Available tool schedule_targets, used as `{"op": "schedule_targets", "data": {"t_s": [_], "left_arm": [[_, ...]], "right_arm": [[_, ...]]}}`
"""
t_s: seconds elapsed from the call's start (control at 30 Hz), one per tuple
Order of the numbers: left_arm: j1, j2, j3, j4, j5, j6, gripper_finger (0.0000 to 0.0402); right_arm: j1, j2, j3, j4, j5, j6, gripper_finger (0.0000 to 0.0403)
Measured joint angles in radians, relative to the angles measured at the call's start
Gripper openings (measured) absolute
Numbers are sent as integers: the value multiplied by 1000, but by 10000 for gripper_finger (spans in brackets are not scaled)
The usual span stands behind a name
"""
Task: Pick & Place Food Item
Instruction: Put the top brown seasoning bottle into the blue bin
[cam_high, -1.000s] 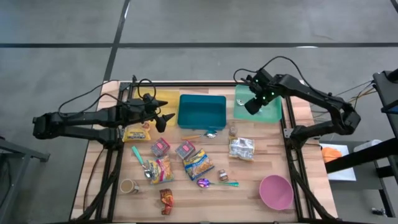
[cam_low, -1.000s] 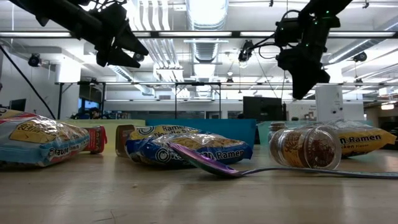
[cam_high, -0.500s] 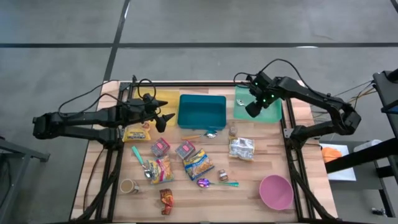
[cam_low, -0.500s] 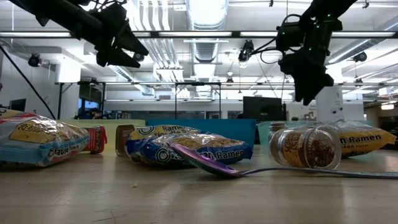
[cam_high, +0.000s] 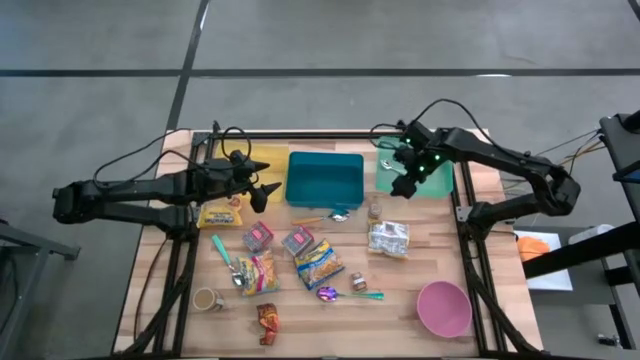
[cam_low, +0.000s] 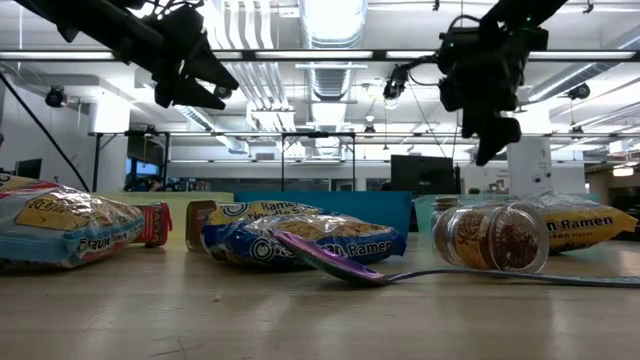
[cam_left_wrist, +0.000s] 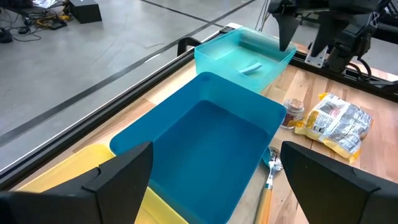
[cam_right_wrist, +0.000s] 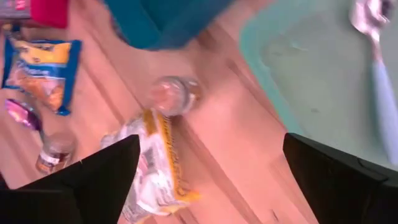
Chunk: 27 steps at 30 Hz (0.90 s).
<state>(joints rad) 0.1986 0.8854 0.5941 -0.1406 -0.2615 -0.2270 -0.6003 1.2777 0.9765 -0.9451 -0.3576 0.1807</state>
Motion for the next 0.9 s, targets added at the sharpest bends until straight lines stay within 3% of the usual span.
{"op": "schedule_targets", "data": {"t_s": [0.33, 0.57, 0.9], "left_arm": [[0, 0, 0, -4, 0, 0, 358], [0, 0, 0, -4, 0, -6, 358], [0, 0, 0, -4, 0, -9, 358]], "right_arm": [[160, 0, 1, 43, -3, 60, 396], [328, 0, 1, 44, 302, 111, 396], [475, 4, 1, 87, 449, 204, 396]]}}
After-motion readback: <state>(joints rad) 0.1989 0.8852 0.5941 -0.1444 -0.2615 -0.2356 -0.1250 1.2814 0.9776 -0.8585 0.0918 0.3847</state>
